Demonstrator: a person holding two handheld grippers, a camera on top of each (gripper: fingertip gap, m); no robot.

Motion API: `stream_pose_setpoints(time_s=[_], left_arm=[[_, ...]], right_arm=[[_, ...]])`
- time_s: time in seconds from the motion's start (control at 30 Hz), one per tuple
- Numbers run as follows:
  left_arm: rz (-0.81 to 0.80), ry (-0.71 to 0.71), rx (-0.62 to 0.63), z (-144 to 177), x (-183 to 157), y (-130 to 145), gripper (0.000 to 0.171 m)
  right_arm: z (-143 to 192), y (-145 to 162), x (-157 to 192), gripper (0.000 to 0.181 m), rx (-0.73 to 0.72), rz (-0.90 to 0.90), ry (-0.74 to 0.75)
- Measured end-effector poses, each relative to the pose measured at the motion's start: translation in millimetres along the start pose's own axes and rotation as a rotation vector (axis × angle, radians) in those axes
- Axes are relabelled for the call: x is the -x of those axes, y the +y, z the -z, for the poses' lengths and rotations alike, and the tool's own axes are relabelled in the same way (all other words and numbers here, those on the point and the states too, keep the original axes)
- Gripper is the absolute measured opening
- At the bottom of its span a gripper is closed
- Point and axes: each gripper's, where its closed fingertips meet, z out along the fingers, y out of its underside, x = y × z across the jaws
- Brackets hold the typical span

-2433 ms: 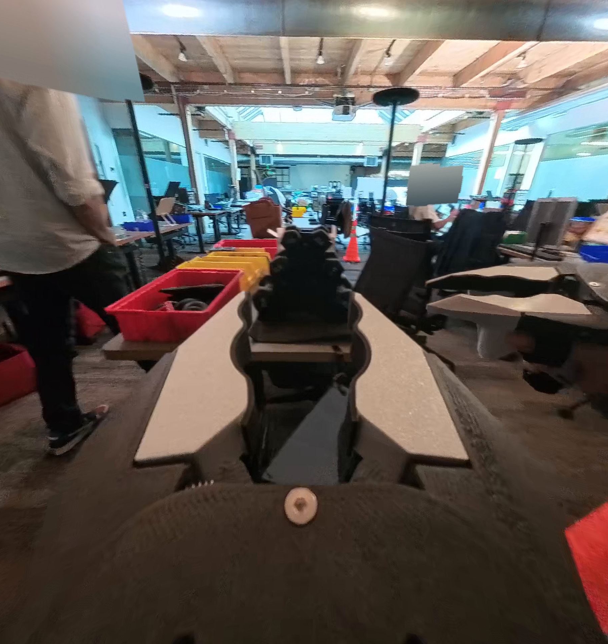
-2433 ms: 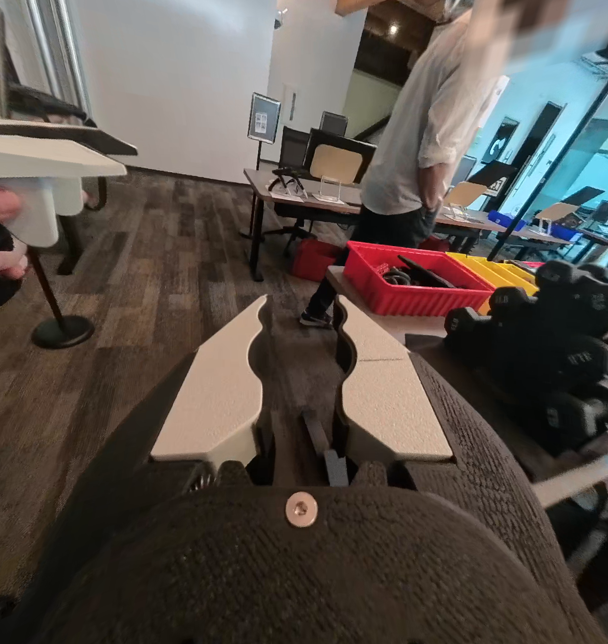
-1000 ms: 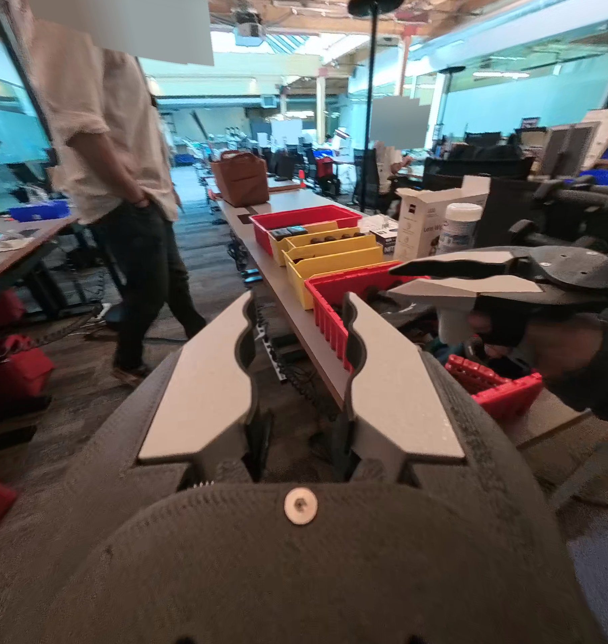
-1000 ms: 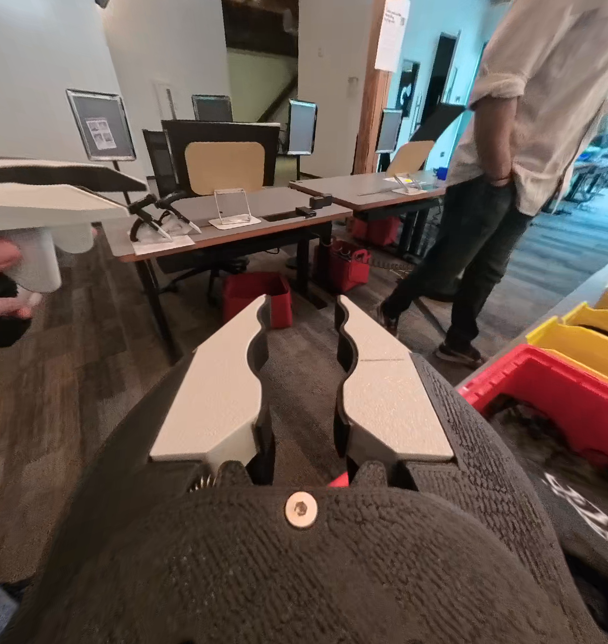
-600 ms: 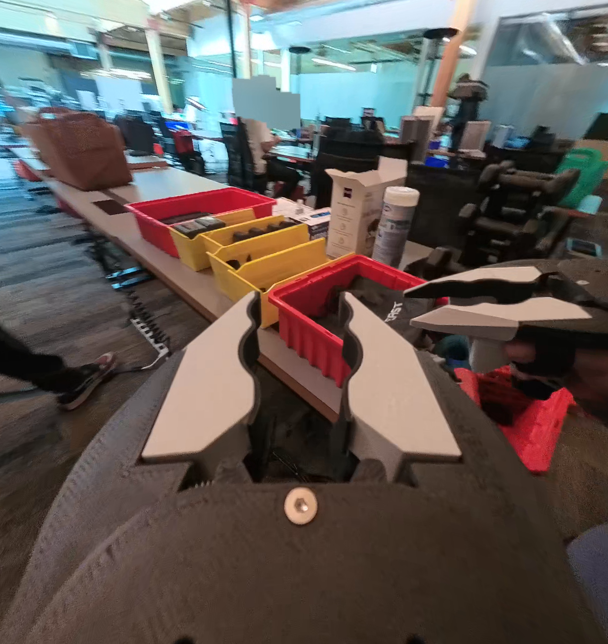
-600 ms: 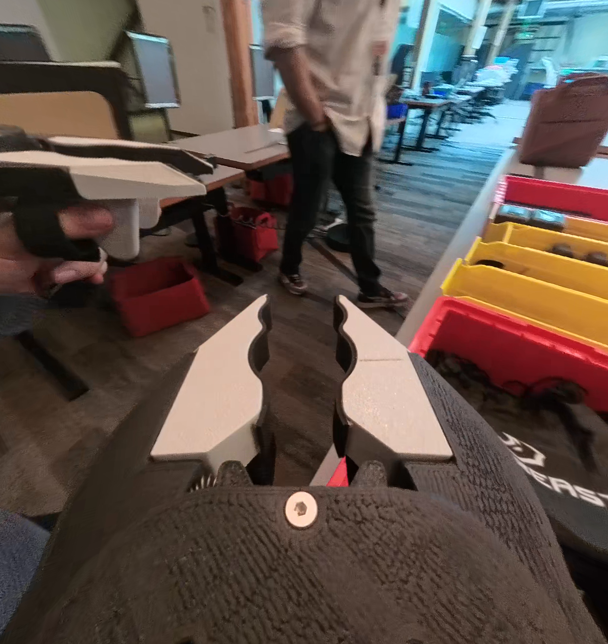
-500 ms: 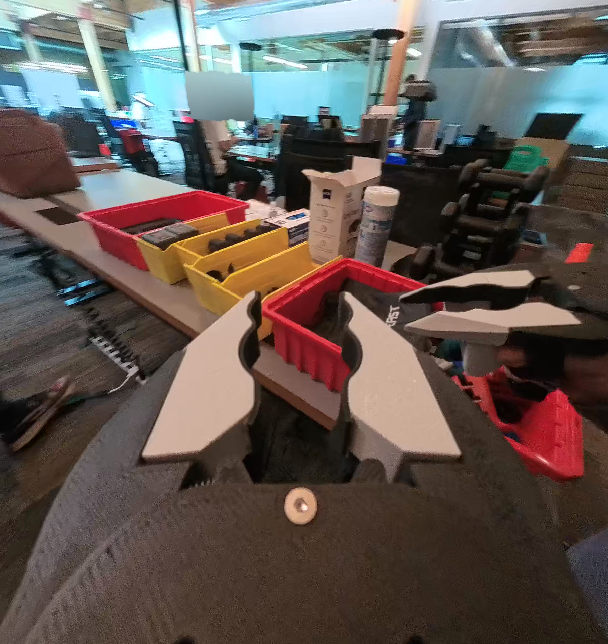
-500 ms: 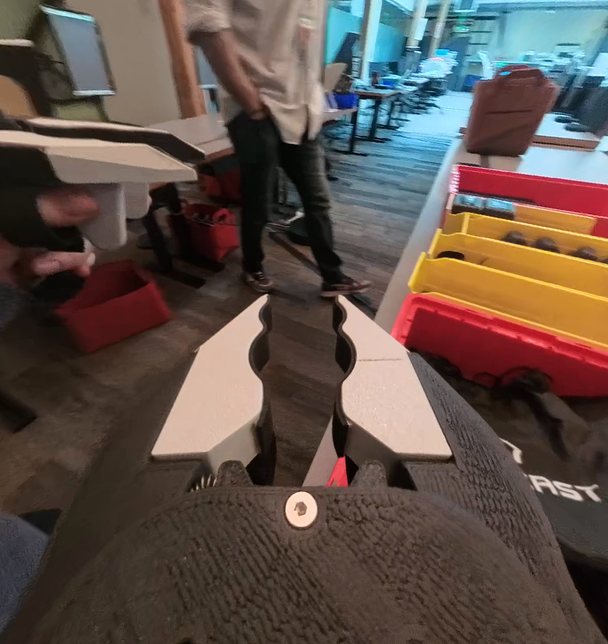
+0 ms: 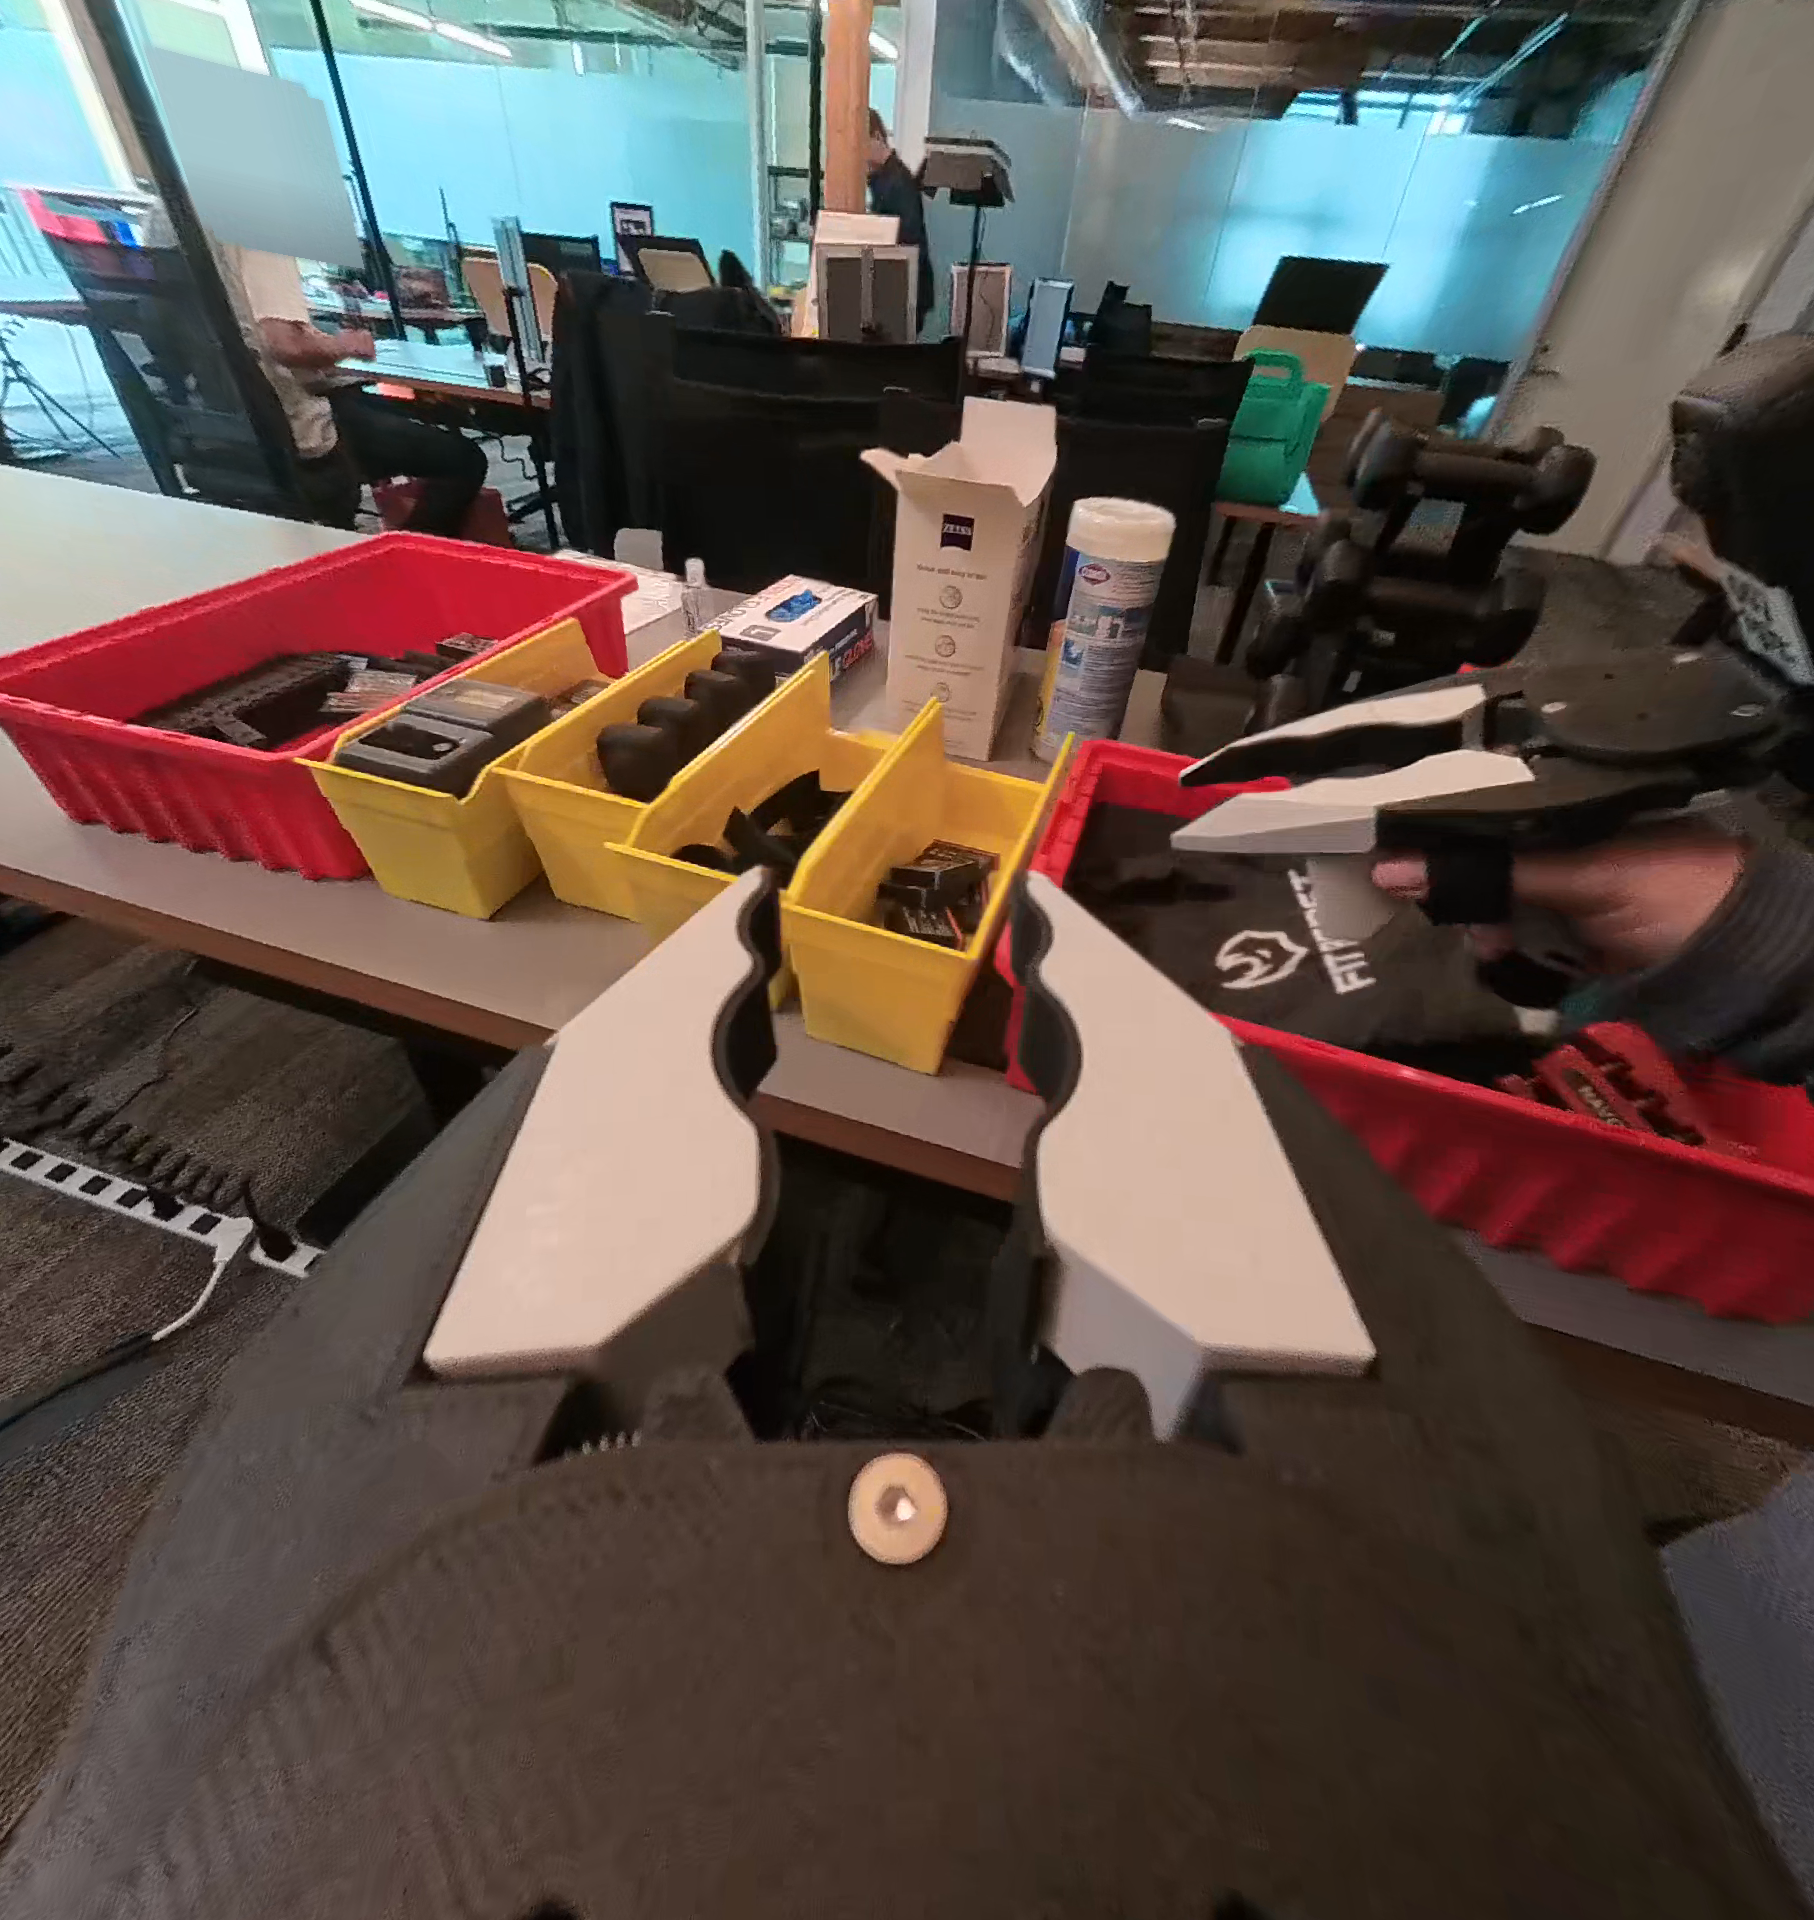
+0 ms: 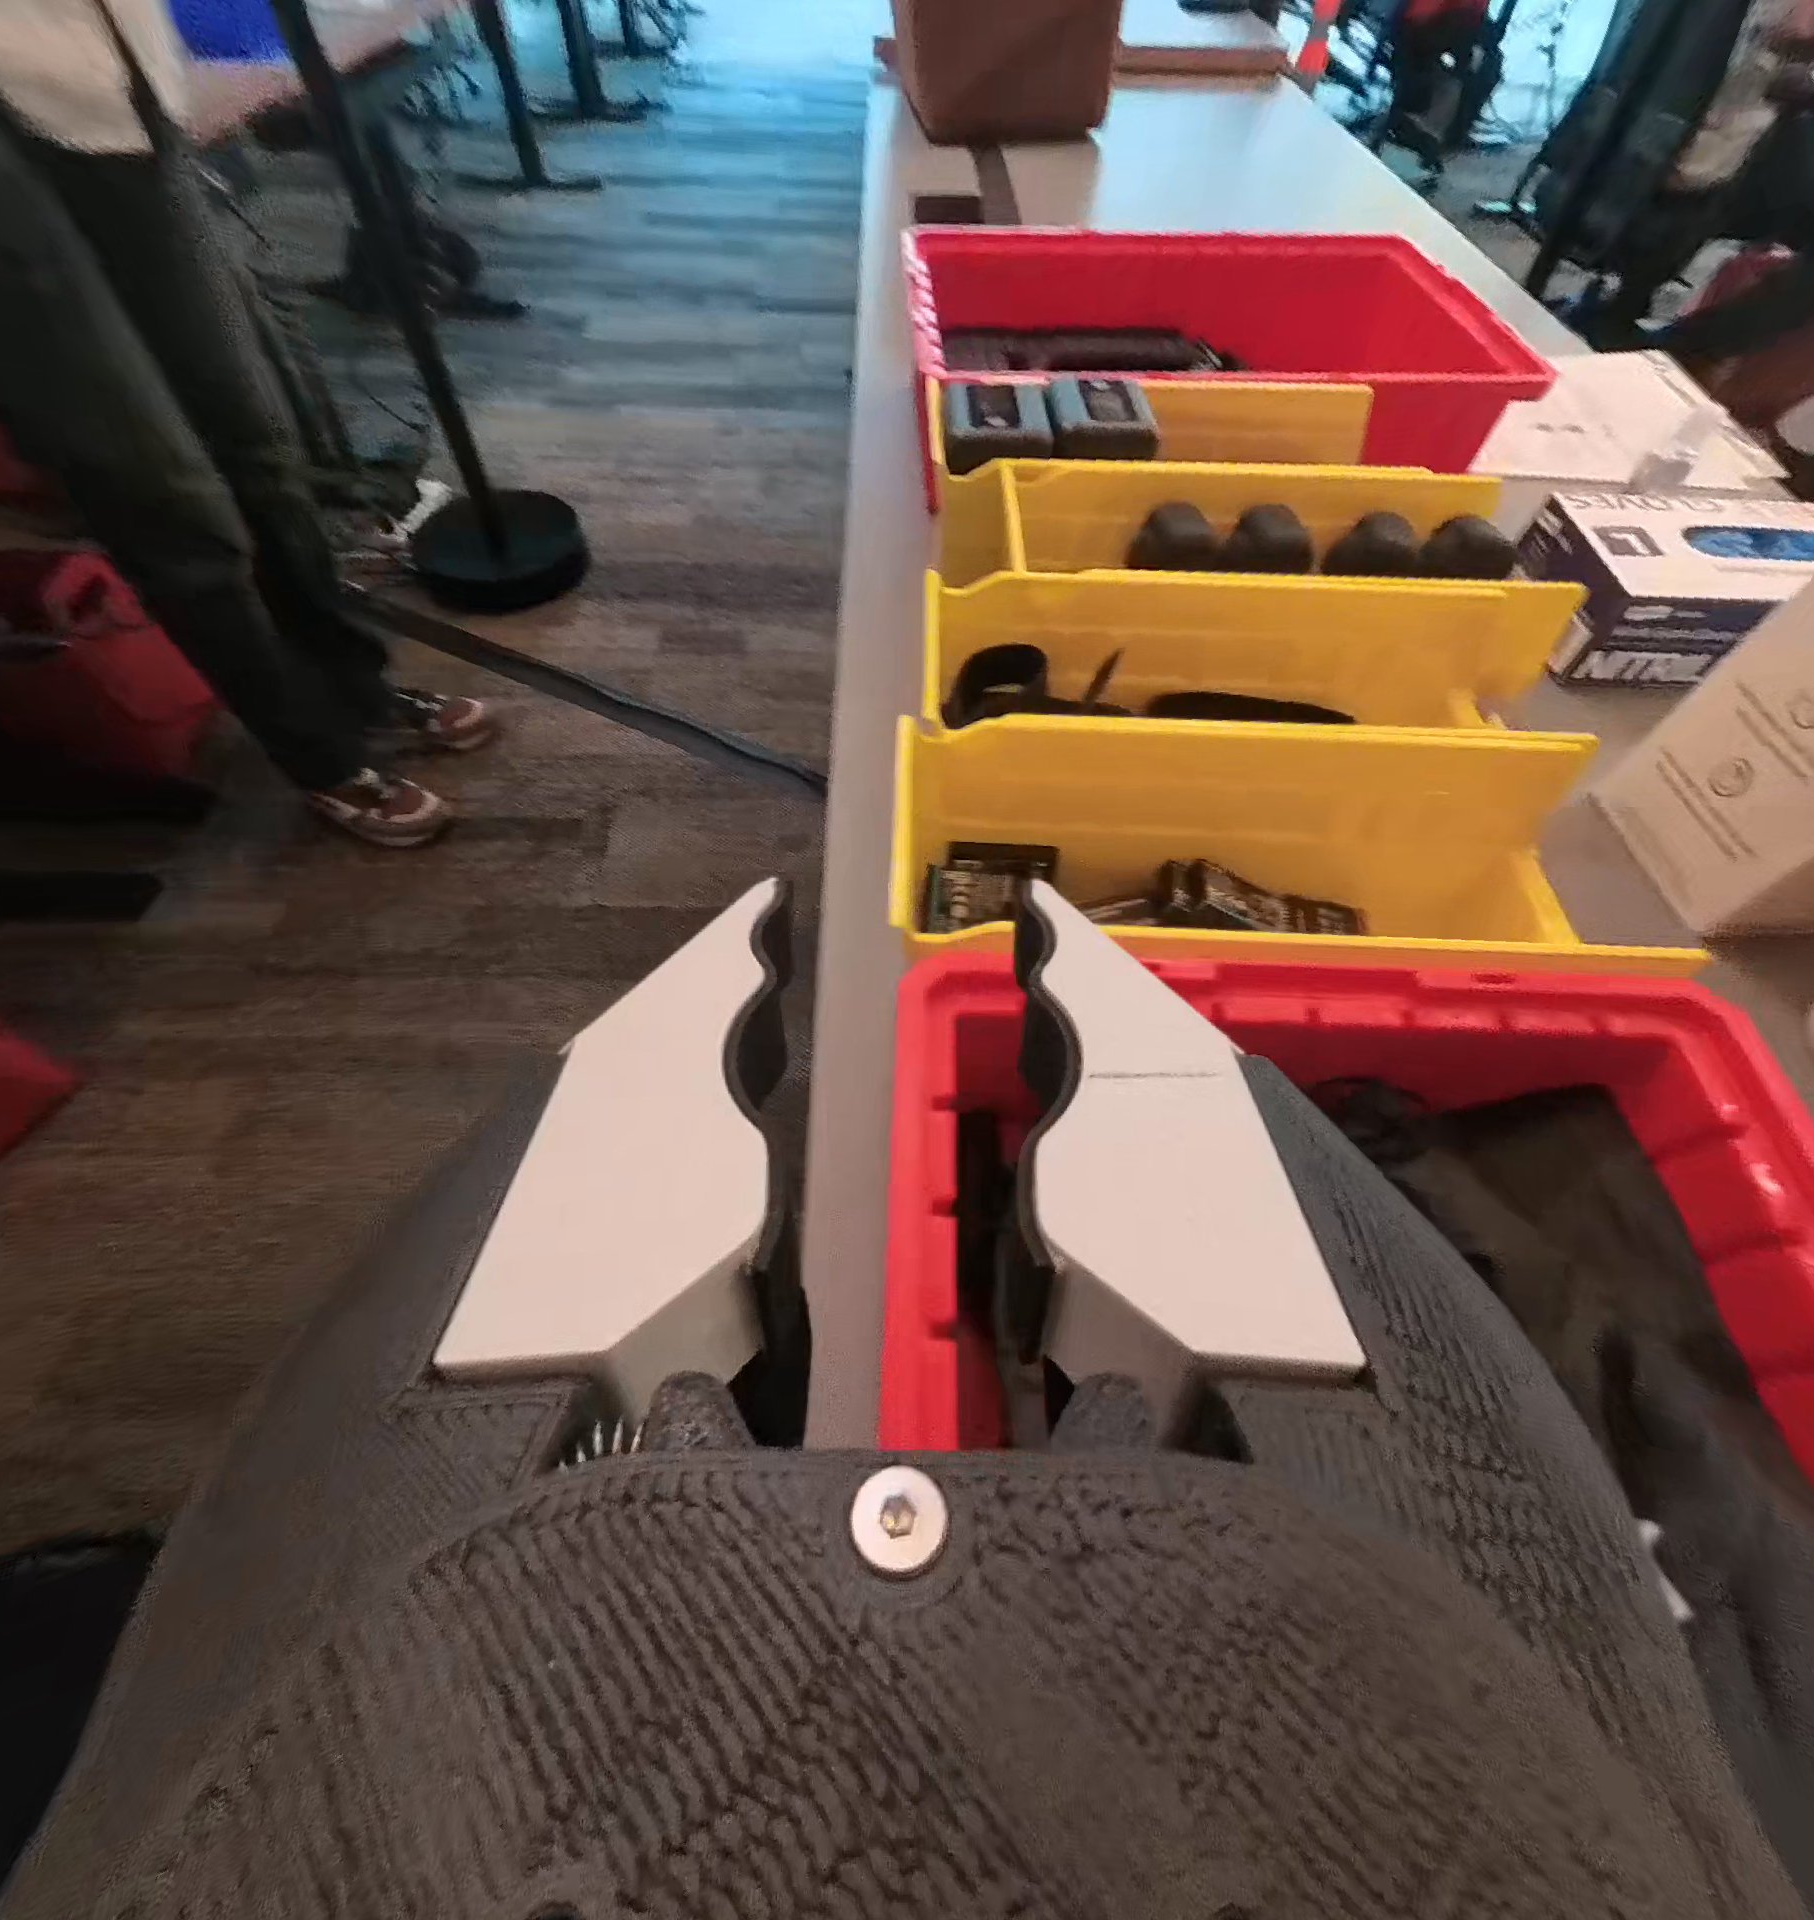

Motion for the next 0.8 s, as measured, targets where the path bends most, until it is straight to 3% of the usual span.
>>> stream_pose_setpoints(time_s=[0.17,0.37,0.53,0.67,0.8], left_arm=[[0.008,0.091,0.001,-49.5,53.0,0.1,0.043],[-0.034,0.168,0.024,-119.8,107.9,-16.3,0.041],[-0.066,0.238,0.04,-161.0,144.0,-18.6,0.04],[-0.011,0.304,0.037,-185.6,166.6,-21.3,0.039],[-0.029,0.405,0.057,-212.1,181.1,-22.0,0.039]], right_arm=[[-41.8,5.9,-52.8,0.043,0.129,0.073,0.128],[-103.5,-5.8,-115.2,0.037,0.239,0.102,0.157],[-160.2,-15.2,-130.2,0.031,0.351,0.167,0.047],[-207.5,-11.1,-121.5,0.023,0.458,0.236,-0.119],[-241.4,28.6,-124.2,0.021,0.764,0.277,-0.27]])
